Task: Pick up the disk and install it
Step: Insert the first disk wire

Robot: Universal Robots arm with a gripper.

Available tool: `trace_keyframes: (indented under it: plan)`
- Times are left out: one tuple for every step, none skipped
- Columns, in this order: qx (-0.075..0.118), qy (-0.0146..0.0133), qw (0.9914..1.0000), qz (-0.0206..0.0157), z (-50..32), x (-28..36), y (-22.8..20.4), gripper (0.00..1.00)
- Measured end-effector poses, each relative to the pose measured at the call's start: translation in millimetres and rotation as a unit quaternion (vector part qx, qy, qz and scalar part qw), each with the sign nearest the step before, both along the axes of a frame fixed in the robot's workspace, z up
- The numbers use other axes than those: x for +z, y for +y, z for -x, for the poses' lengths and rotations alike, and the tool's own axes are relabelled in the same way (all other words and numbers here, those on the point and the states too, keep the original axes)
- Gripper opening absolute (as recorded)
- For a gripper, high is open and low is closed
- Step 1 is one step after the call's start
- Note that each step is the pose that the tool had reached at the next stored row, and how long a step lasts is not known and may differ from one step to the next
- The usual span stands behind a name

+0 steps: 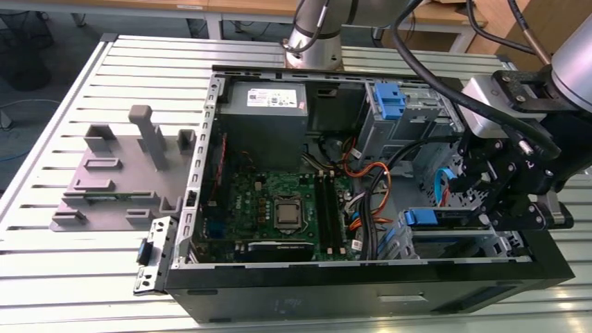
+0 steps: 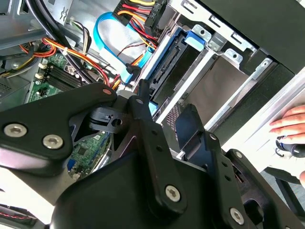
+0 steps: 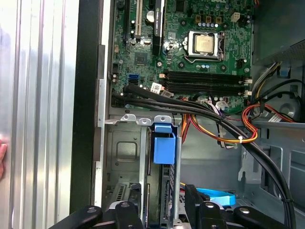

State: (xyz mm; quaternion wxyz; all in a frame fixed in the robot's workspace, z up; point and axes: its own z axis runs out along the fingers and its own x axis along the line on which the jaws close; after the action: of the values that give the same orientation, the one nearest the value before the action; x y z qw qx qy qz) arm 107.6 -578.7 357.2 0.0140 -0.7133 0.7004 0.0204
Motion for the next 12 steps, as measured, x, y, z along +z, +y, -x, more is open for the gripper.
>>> trace_keyframes:
  plan:
    - [0.000,0.0000,1.00000,0.0000,0.0,0.1,0.0,0.49]
    - [0.000,0.0000,1.00000,0.0001,0.0,0.2,0.0,0.49]
    - [0.000,0.0000,1.00000,0.0001,0.0,0.5,0.0,0.49]
    - [0.000,0.0000,1.00000,0.0001,0.0,0.6,0.0,0.49]
    - [0.000,0.0000,1.00000,0.0000,0.0,0.7,0.0,0.49]
    - [0.000,0.0000,1.00000,-0.0001,0.0,0.7,0.0,0.49]
    - [0.000,0.0000,1.00000,0.0000,0.0,1.2,0.0,0.49]
    - [0.000,0.0000,1.00000,0.0000,0.0,1.4,0.0,0.49]
    - [0.000,0.0000,1.00000,0.0000,0.0,1.4,0.0,0.49]
    - [0.000,0.0000,1.00000,0.0000,0.0,1.5,0.0,0.49]
    - [0.000,0.0000,1.00000,0.0001,0.0,1.7,0.0,0.49]
    - [0.000,0.0000,1.00000,0.0001,0.0,2.0,0.0,0.49]
